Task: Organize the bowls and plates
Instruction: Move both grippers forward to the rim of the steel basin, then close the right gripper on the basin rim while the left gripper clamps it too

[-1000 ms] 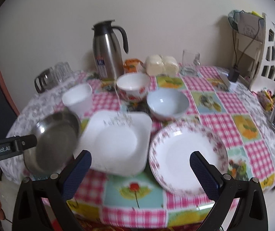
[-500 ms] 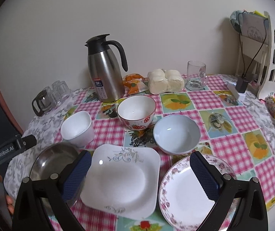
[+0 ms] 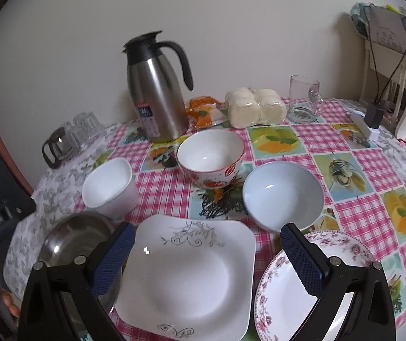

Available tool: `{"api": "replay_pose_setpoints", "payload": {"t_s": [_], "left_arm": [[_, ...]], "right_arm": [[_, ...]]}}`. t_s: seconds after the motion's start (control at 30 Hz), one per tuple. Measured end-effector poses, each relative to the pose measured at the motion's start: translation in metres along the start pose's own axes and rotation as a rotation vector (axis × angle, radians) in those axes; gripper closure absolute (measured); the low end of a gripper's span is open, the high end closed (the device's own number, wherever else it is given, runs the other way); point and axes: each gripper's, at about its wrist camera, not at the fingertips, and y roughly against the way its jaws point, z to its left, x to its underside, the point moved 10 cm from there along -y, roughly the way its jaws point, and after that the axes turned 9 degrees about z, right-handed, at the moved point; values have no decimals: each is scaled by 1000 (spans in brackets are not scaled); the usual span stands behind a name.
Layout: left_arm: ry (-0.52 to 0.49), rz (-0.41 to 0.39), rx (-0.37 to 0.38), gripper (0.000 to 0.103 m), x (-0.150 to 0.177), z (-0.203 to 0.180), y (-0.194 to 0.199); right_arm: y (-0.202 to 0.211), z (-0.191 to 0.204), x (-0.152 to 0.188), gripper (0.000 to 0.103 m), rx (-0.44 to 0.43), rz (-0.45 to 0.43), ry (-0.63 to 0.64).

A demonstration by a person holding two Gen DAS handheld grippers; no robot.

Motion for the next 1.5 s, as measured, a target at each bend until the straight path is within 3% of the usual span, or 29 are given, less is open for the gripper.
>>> {"api": "replay_pose_setpoints", "payload": {"t_s": [0.17,0.37,0.5,0.77,0.83,0.87,0.9,1.0,1.13,1.17,1.37,1.5], "left_arm": [[81,40,11,0,5,31,-4],[161,92,-80,0,14,69,-14],[177,182,-48,0,27,78,-32],[245,258,-33,2,43,95,-60],[269,273,-75,4,48,106,-66],[276,278,-81,12,50,109,-69],[286,286,-79,20,53,111,-72],[306,310,-74,32,59,114,-80],[331,318,-54,49,61,115,-87],[334,317,-53,52,61,115,-88],[319,313,-127,74,64,125,-91],[346,305,-110,74,64,129,-91]], "right_arm": [[-5,21,8,0,-15,-1,67],[-13,55,21,0,-64,14,152],[-25,75,32,0,-89,46,195],[-51,98,53,0,-132,127,207],[-56,102,58,0,-154,152,205],[-60,104,61,1,-168,167,197],[-62,105,64,4,-176,179,192],[-71,106,68,18,-167,204,189],[-78,109,73,28,-176,229,183],[-80,109,74,35,-176,233,183],[-83,113,77,60,-186,250,182],[-81,122,79,67,-194,246,211]]}}
